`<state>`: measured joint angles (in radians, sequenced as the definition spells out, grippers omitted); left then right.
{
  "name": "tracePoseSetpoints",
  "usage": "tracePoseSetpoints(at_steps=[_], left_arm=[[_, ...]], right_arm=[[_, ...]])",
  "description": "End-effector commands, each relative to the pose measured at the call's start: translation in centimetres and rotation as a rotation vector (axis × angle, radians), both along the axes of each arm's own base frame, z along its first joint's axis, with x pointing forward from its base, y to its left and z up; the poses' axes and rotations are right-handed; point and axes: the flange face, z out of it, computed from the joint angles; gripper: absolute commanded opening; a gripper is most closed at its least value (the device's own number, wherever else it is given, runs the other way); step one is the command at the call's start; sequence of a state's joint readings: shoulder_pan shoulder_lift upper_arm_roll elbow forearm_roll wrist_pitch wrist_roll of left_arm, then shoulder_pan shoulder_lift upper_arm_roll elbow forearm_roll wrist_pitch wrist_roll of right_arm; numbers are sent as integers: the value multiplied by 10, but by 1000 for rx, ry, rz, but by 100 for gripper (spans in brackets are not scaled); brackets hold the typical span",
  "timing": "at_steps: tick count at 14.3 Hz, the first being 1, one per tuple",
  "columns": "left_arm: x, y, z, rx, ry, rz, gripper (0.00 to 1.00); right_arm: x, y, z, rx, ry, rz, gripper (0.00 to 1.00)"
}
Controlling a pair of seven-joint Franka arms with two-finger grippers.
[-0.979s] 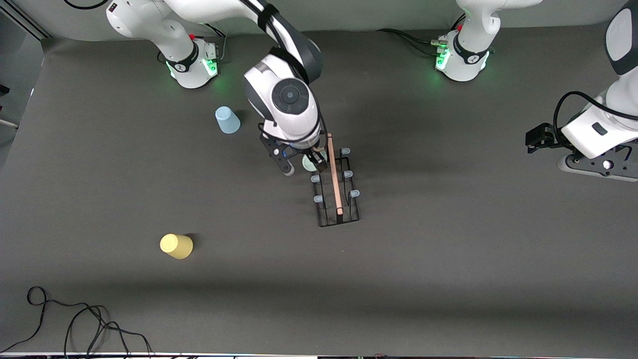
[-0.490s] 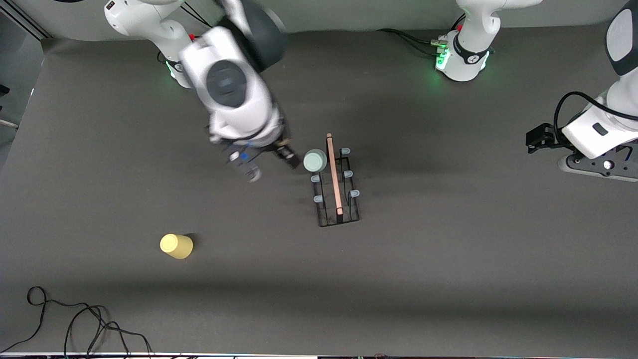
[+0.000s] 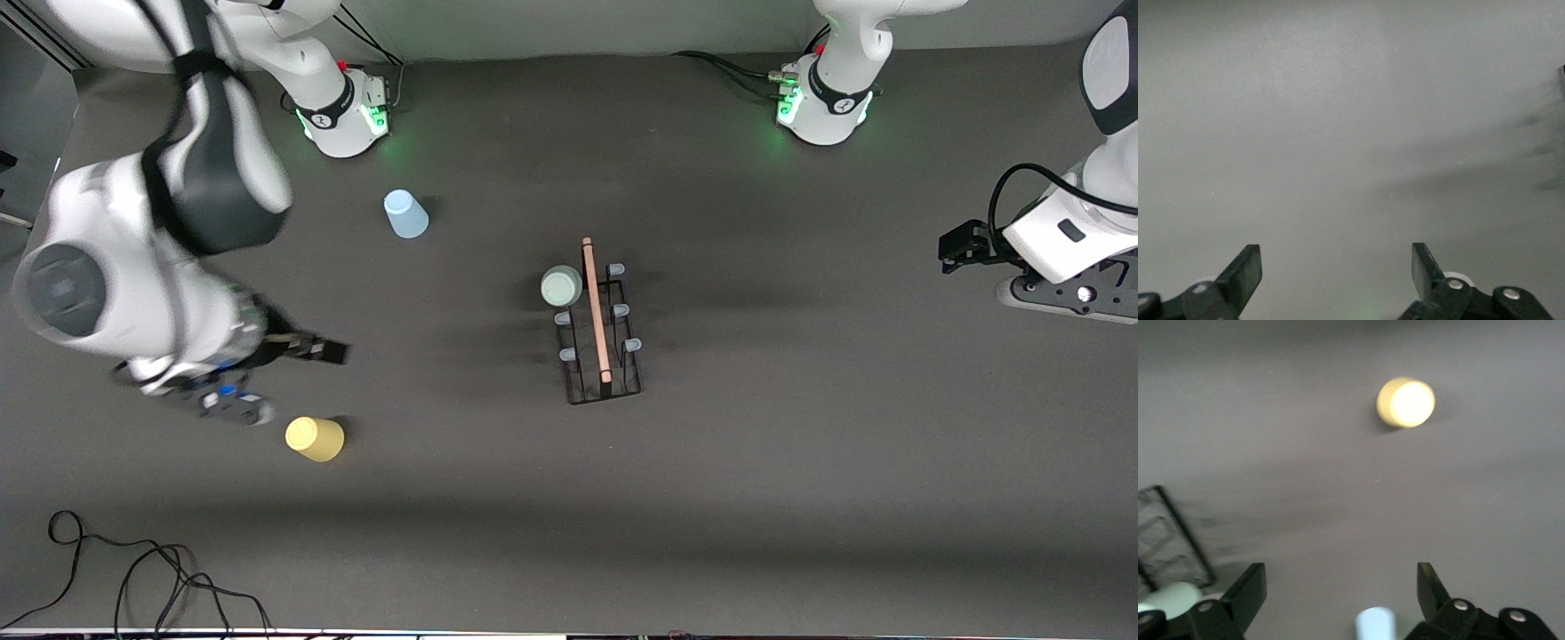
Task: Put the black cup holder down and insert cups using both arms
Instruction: 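Open the right gripper and reach toward the yellow cup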
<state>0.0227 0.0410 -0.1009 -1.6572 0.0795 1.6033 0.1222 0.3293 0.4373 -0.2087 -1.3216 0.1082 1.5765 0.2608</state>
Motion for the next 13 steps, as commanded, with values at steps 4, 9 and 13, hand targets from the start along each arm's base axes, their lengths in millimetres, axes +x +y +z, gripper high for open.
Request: tracePoseSetpoints(at_steps=[4, 9, 13], left_arm=[[-3, 0, 2, -1, 6, 5, 100], [-3, 0, 2, -1, 6, 5, 100], [-3, 0, 2, -1, 6, 5, 100]], right_arm=[[50, -58, -51, -14, -147, 287, 100], [68, -70, -158, -21, -182, 333, 100], [46, -80, -222, -12, -206, 303, 100]])
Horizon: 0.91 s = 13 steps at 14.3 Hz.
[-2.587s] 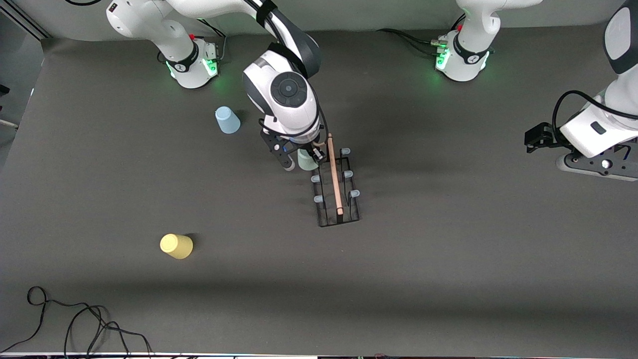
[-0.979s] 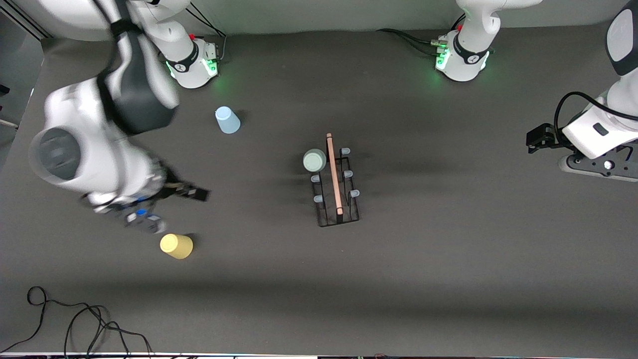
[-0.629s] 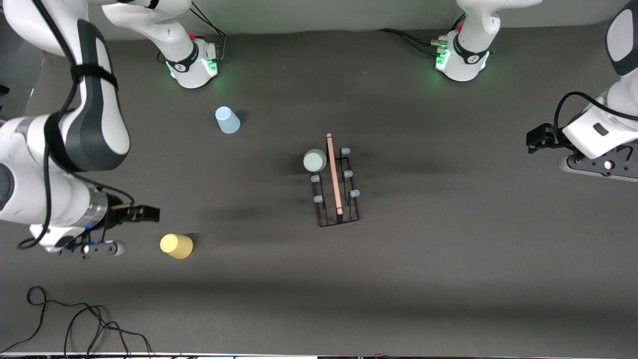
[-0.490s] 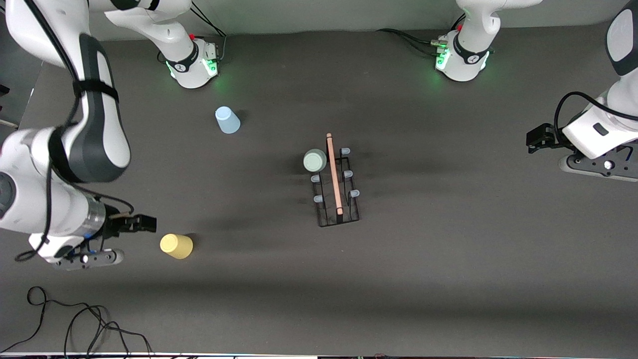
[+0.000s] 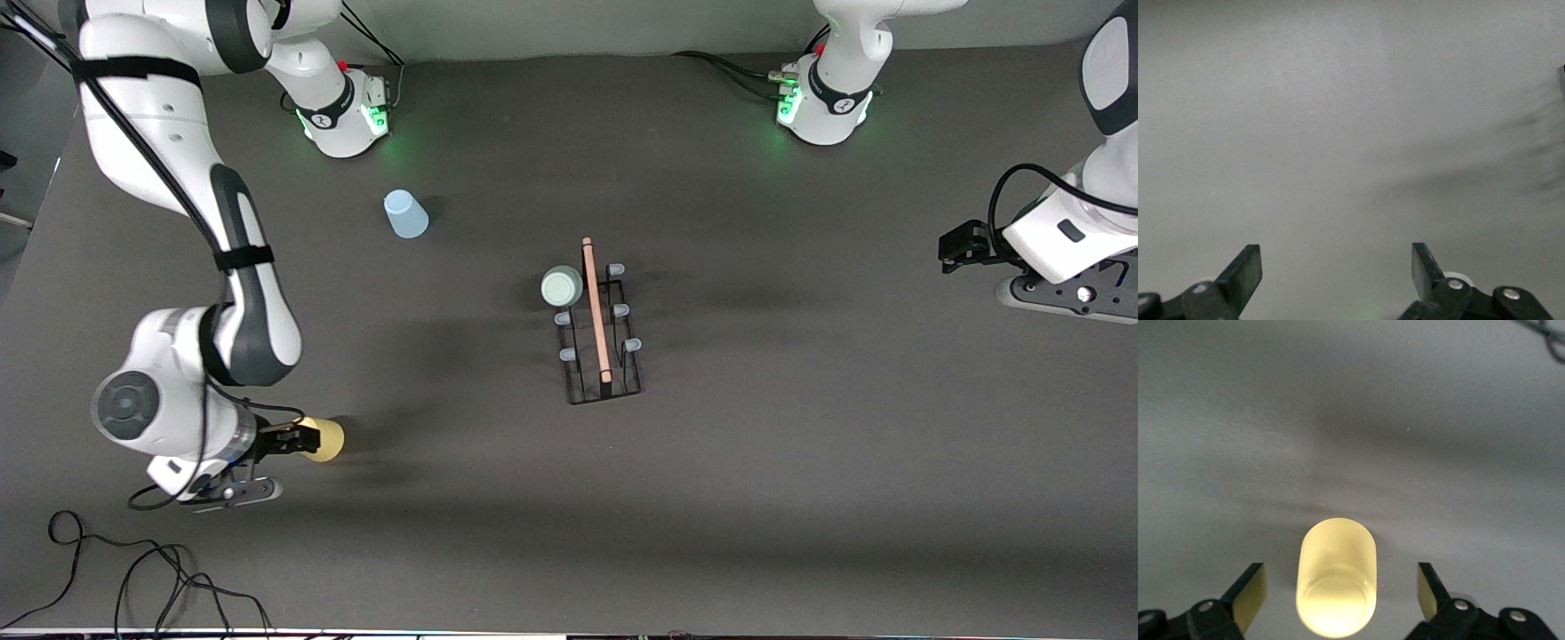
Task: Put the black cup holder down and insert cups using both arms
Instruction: 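Grasp the yellow cup with the right gripper and lift it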
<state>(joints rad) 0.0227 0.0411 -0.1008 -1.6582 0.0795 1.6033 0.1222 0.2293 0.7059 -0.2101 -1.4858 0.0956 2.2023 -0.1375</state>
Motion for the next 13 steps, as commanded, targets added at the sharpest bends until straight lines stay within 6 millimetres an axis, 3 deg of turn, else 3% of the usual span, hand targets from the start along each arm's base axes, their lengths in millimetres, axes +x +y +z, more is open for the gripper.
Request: tracePoseSetpoints(at_steps=[1, 3, 4, 5, 6, 7, 8, 9, 13], left_arm=[[-3, 0, 2, -1, 5, 5, 100], [-3, 0, 2, -1, 5, 5, 100], [-3, 0, 2, -1, 5, 5, 100], [-3, 0, 2, -1, 5, 5, 100], [-3, 0, 2, -1, 5, 5, 100], [-2, 0, 2, -1, 4, 5, 100], [-3, 0, 2, -1, 5, 5, 100], [-2, 0, 2, -1, 4, 5, 100], [-3, 0, 2, -1, 7, 5, 100]], right_arm=[[-17, -7, -22, 19, -5, 9, 100], [-22, -4, -29, 24, 7, -3, 100], [-23, -4, -30, 31, 14, -11, 84], [-25, -3, -29, 37, 32, -16, 46], [-25, -3, -26, 45, 40, -23, 20], [-25, -2, -20, 49, 34, -25, 8], [-23, -1, -8, 54, 28, -22, 7], [-22, 1, 17, 63, 26, -20, 7], [-27, 13, 142, 97, 69, -22, 6]])
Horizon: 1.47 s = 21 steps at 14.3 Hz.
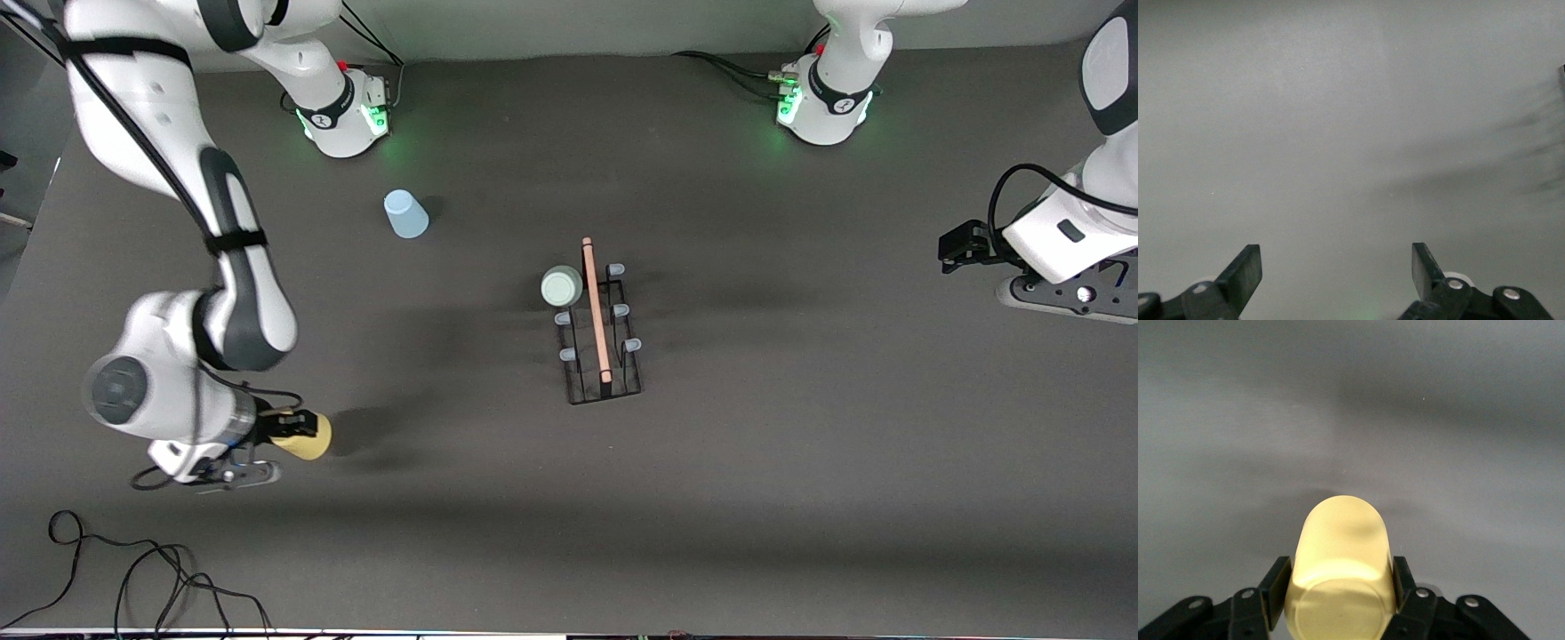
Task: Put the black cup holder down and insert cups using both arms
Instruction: 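Grasp the yellow cup with the right gripper and lift it, then carry the yellow cup to the rack and lower it into a slot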
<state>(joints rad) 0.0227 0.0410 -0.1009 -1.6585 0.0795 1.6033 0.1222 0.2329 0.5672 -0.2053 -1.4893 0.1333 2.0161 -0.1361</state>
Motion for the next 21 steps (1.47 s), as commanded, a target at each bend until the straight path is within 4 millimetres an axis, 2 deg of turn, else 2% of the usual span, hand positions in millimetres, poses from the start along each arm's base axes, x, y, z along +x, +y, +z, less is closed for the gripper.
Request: tracePoseSetpoints(at_steps=[1, 3, 4, 5, 6, 7, 10, 12, 14, 16, 18, 20, 21], left_arm=[[-3, 0, 3, -1, 5, 5, 100], [-4, 0, 1, 0, 11, 7, 100], [-4, 0, 1, 0, 15, 7, 100], [-4, 0, 1, 0, 15, 7, 100], [-4, 0, 2, 0, 14, 7, 100], [-4, 0, 1, 0, 14, 7, 100], [-4, -1, 1, 0, 14, 7, 100], [-4, -1, 2, 0, 12, 7, 100], [-4, -3, 2, 0, 12, 4, 100], [-3, -5, 2, -1, 8, -2, 100], [-3, -8, 2, -1, 8, -5, 100], [-3, -7, 3, -2, 5, -4, 100], [-3, -5, 3, -1, 5, -4, 100]], right_arm=[[-14, 10, 91, 28, 32, -45, 6], [-24, 35, 139, 25, 65, -105, 6], [-26, 46, 156, 23, 65, -185, 6], [-29, 64, 166, 25, 67, -277, 5], [-35, 90, 170, 19, 69, -345, 1], [-42, 124, 171, 13, 71, -403, 0], [-62, 207, 166, -12, 65, -694, 0], [-67, 267, 160, 3, 23, -800, 0], [-74, 311, 152, 23, 8, -907, 0], [-83, 351, 142, 47, 0, -986, 0], [-92, 382, 132, 65, -9, -1052, 0], [-105, 407, 116, 54, -5, -1064, 0], [-108, 412, 107, 41, 1, -1057, 0]])
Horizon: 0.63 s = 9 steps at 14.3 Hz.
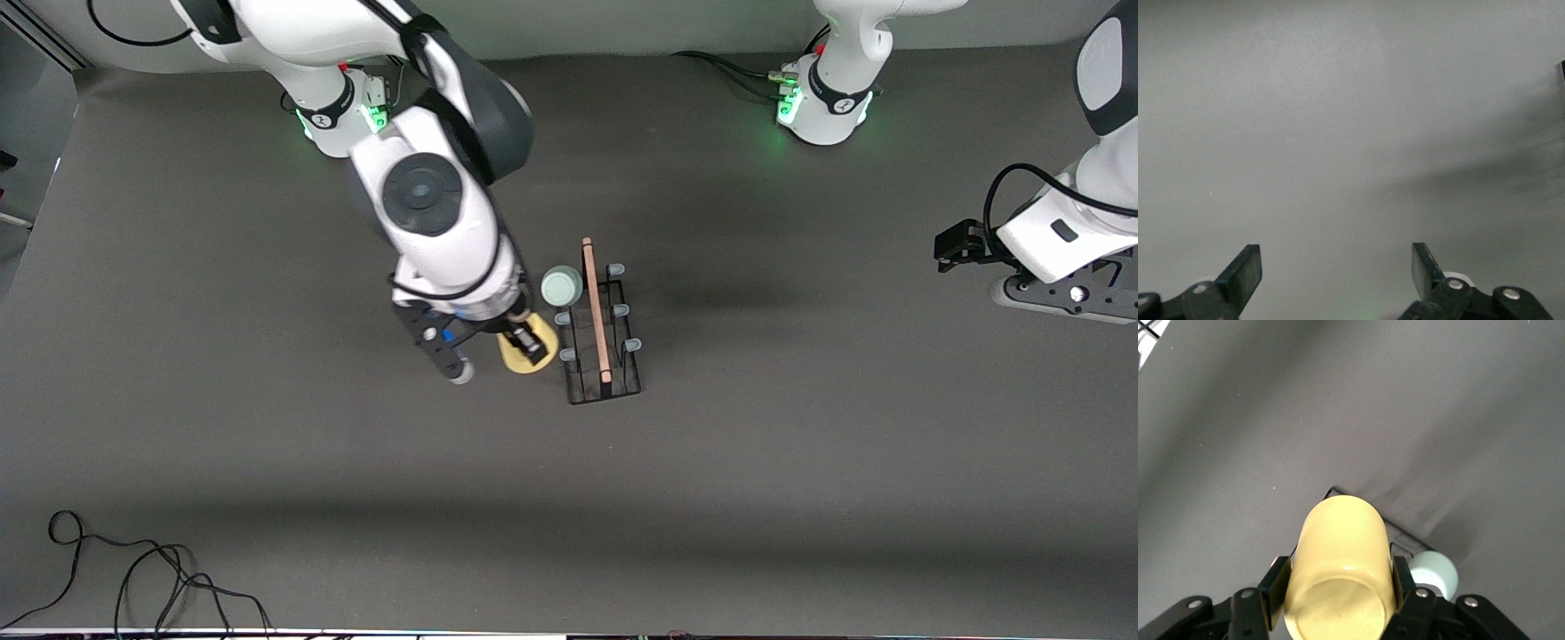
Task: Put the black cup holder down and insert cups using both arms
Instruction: 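Carry the yellow cup to the rack and lower it into a slot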
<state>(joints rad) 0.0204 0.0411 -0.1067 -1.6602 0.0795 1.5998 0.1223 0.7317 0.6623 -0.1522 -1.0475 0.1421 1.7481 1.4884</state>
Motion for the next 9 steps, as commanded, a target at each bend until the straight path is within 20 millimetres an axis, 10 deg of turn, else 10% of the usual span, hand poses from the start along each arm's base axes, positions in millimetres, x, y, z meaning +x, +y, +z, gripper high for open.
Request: tracePoseSetpoints(at_steps=[1, 9], left_arm=[[-2, 2, 4, -1, 3, 7, 100], [-1, 9, 4, -3, 2, 7, 100]], right_arm=[[-2, 16, -17, -10, 12, -38, 0], [-2, 41, -78, -24, 13, -37, 0]])
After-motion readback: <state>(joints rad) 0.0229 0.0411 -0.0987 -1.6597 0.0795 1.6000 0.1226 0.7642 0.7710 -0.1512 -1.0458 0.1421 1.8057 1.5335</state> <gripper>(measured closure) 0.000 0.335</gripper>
